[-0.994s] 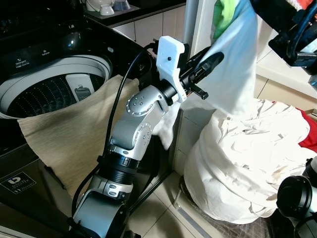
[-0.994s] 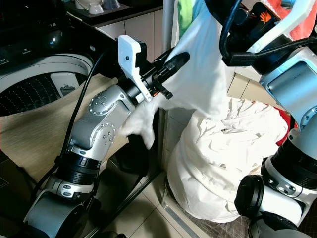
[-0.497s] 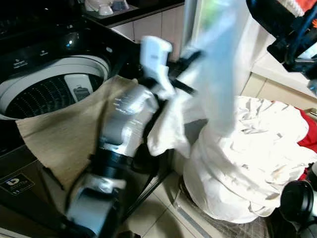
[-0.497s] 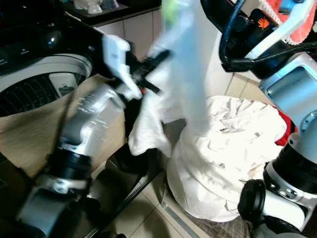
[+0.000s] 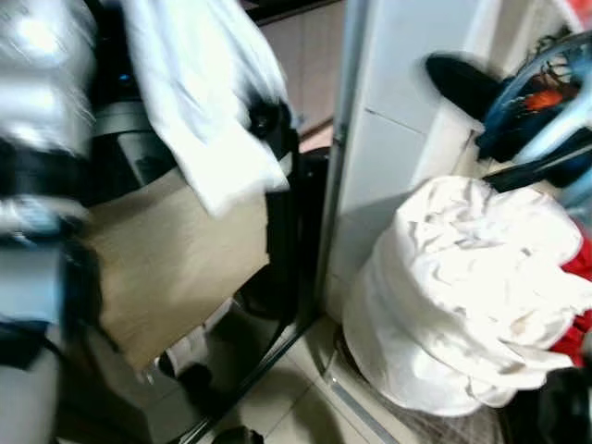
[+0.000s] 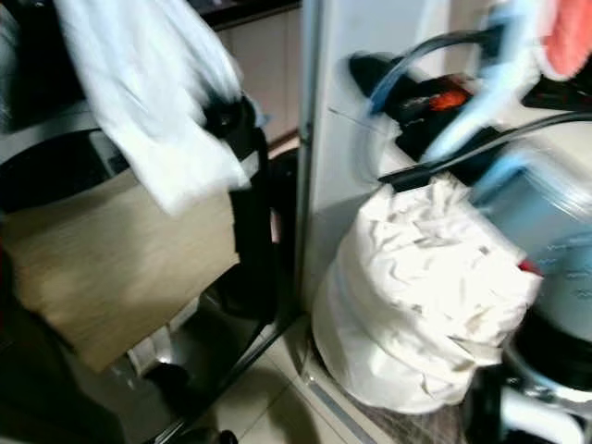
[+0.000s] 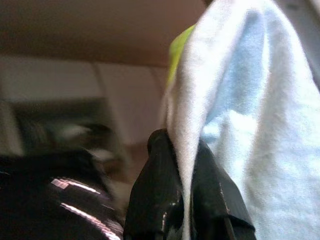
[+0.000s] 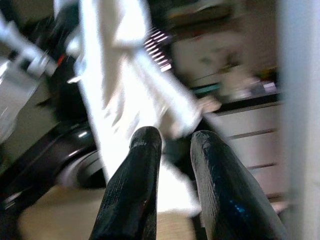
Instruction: Clothes washing
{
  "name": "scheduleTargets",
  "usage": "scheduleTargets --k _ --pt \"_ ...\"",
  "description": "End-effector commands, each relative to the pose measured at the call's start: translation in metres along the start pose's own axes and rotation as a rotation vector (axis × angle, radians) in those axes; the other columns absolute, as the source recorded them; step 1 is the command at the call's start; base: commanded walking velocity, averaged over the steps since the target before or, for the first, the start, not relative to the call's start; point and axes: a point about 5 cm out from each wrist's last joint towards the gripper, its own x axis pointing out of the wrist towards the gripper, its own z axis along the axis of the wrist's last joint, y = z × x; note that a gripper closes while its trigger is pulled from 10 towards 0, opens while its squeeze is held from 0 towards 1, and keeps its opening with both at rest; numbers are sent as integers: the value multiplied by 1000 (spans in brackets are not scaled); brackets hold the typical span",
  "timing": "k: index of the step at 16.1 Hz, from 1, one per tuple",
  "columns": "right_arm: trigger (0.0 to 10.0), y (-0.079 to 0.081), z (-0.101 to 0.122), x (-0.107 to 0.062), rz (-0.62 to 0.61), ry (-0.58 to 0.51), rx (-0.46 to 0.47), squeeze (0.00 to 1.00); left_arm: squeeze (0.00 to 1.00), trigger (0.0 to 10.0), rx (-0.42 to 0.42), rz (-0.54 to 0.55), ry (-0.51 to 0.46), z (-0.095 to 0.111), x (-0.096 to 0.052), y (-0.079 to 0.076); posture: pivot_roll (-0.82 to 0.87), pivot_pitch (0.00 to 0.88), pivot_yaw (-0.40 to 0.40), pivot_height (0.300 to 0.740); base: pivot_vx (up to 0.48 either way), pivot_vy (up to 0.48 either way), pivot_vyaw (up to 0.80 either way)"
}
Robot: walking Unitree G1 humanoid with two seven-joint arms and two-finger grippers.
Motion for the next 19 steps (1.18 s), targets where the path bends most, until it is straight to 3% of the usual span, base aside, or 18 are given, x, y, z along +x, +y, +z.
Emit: scheduleTargets --k 1,2,3,4,5,7,8,10,17,19 --pt "10000 7 1 2 23 1 -28 0 0 0 34 -13 30 -7 0 -4 -154 0 40 740 0 0 0" --pt "10000 14 -6 9 53 13 -27 0 0 0 137 46 77 -15 1 11 -154 0 43 740 0 0 0" --pt "10000 17 -12 13 57 27 -28 0 0 0 206 75 237 -39 -4 18 -154 0 47 740 0 0 0" --pt "10000 17 -13 14 57 30 -29 0 0 0 218 79 278 -45 -6 19 -154 0 47 740 0 0 0" --pt "10000 21 -20 15 66 62 -44 0 0 10000 158 51 442 -72 -19 16 -163 0 55 740 0 0 0" --pt "10000 28 -34 14 87 134 -69 0 0 10000 97 34 730 -114 -49 13 -167 0 57 740 0 0 0" --pt "10000 30 -36 13 98 147 -71 0 1000 10000 74 28 772 -120 -56 14 -166 0 55 740 0 0 0" --pt "10000 36 -43 12 140 184 -81 0 1000 10000 21 48 849 -133 -71 20 -163 0 49 740 0 0 0" --pt "10000 34 -52 11 144 242 -110 0 1000 10000 -17 14 921 -138 -81 27 -154 0 41 740 0 0 0" --pt "10000 18 -58 9 18 282 -119 0 1000 10000 15 -18 875 -132 -74 26 -158 0 45 740 0 0 0"
